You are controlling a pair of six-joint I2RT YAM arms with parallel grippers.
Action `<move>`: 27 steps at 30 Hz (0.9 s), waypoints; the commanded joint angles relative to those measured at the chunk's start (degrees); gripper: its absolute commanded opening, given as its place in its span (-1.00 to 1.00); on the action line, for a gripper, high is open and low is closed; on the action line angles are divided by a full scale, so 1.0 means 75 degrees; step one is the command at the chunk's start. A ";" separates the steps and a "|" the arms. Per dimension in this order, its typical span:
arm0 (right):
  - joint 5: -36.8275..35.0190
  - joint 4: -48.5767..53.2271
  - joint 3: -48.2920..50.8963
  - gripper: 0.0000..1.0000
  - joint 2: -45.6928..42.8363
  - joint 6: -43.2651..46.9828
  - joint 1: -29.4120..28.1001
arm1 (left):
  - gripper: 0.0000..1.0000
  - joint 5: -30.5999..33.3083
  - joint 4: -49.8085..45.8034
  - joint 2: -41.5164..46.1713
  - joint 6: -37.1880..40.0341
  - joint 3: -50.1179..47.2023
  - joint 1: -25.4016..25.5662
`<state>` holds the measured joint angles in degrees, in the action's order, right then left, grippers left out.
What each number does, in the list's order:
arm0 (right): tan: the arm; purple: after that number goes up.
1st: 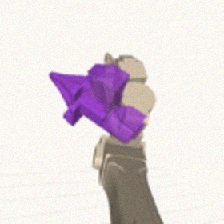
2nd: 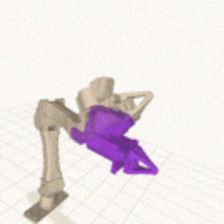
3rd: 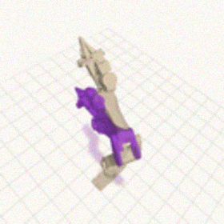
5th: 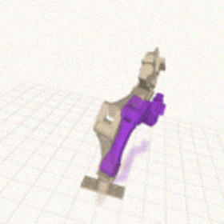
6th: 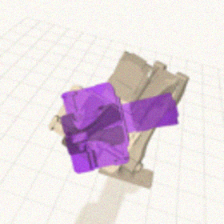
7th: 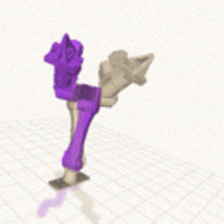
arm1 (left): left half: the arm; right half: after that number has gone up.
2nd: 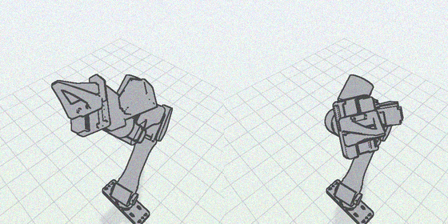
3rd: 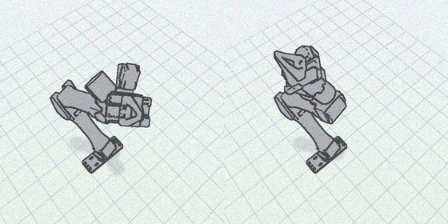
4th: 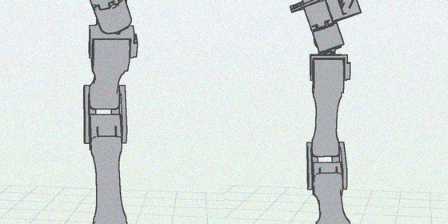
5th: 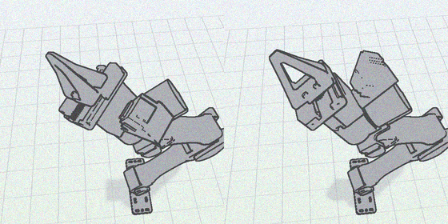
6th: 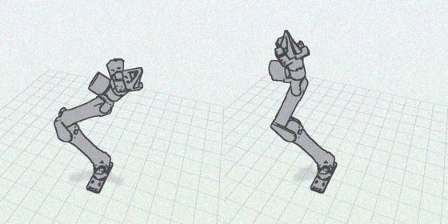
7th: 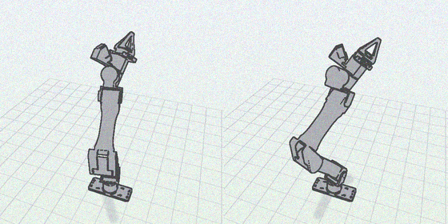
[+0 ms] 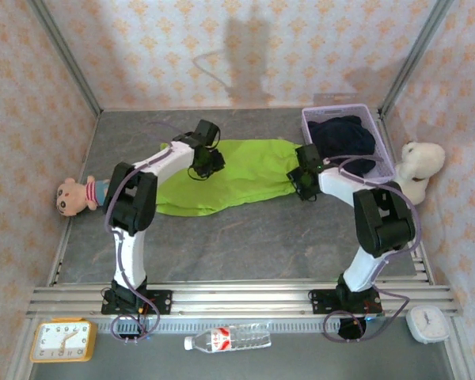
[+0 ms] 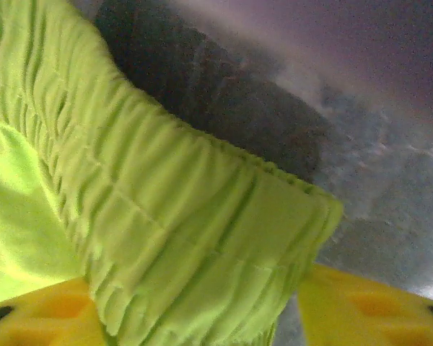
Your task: Fold and stack the mixed laundry pile
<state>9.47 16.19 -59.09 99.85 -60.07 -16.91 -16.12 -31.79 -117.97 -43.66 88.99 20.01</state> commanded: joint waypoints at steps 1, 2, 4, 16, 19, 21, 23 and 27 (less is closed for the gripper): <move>0.0107 0.0204 -0.0102 -0.41 0.0368 0.0070 -0.0017 | -0.67 0.0132 -0.0246 -0.0412 0.0018 0.0113 0.0059; 0.0132 0.0199 -0.0095 -0.57 0.0370 0.0190 -0.0017 | -0.68 0.0139 -0.0298 -0.0514 0.0022 0.0122 0.0111; 0.0091 0.0326 -0.0153 -0.87 0.0321 0.0466 -0.0013 | -0.68 0.0106 -0.0354 -0.0697 0.0035 0.0123 0.0209; -0.0975 0.1927 -0.1452 -1.00 -0.0829 0.3340 -0.0012 | -1.00 -0.0265 -0.0608 -0.1501 0.0023 0.0769 0.1372; -0.1238 0.2283 -0.1847 -1.00 -0.0908 0.4088 -0.0011 | -1.00 -0.0371 -0.0779 -0.1930 -0.0049 0.1432 0.1675; -0.1444 0.2522 -0.2087 -1.00 -0.0936 0.4491 -0.0010 | -1.00 -0.0382 -0.0964 -0.2224 -0.0067 0.1967 0.1839; -0.1612 0.2645 -0.2227 -1.00 -0.0966 0.4832 0.0000 | -1.00 -0.0385 -0.1184 -0.2443 -0.0071 0.2455 0.1944; -0.1657 0.2646 -0.2345 -1.00 -0.0981 0.5530 -0.0007 | -1.00 -0.0320 -0.1612 -0.2319 0.0153 0.2897 0.1967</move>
<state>0.71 33.34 -75.00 94.41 -25.23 -16.93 -18.59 -36.73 -134.80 -43.51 109.49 34.81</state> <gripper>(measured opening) 0.088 0.038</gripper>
